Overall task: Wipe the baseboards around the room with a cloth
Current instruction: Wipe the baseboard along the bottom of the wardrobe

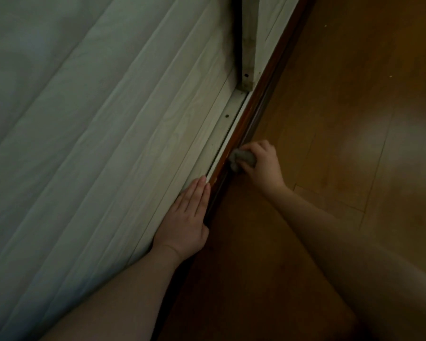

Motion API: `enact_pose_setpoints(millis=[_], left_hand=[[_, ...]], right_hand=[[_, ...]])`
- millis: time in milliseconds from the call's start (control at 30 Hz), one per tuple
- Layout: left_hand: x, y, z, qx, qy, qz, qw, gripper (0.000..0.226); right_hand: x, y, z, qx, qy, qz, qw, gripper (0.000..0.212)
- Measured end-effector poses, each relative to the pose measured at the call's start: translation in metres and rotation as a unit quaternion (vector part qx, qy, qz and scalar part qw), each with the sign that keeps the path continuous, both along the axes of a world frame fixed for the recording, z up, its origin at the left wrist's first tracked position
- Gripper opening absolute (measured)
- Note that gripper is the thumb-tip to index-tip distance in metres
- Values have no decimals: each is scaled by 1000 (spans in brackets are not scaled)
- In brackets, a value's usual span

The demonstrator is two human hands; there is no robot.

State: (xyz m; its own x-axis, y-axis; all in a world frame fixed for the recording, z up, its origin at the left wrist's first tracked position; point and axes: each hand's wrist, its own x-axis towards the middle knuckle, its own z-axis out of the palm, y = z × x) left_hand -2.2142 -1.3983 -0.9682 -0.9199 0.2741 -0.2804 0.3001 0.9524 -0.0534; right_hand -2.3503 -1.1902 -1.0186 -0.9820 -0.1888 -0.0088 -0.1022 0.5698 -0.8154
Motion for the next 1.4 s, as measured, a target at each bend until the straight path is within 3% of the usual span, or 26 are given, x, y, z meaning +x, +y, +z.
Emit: enact_pose_setpoints(millis=[333,467,633,867,1200,1400], left_hand=[[2,-2,-4,33,0,8,999,77],[1,-1,0,34,8,6,999,79],[0,0,2,19,-2,12,1000,85],[-1,2,1,-2,-18,17,1000,88],[-1,2,5,10,3,11,1000,85],[-1,1,4,16,1,5,1000,84]], right_hand=[[-108,28,16,80,-28,-53,995,29],[-77,27,10,15,-10,-69,997,28],[18,12,-13,-52,-41,-48,997,41],[133,-28,-45,-39,-74,59,995,45],[60,-14,-34,53,-92,247,963,37],[51,-12,-36,36,-111,232,966,35]])
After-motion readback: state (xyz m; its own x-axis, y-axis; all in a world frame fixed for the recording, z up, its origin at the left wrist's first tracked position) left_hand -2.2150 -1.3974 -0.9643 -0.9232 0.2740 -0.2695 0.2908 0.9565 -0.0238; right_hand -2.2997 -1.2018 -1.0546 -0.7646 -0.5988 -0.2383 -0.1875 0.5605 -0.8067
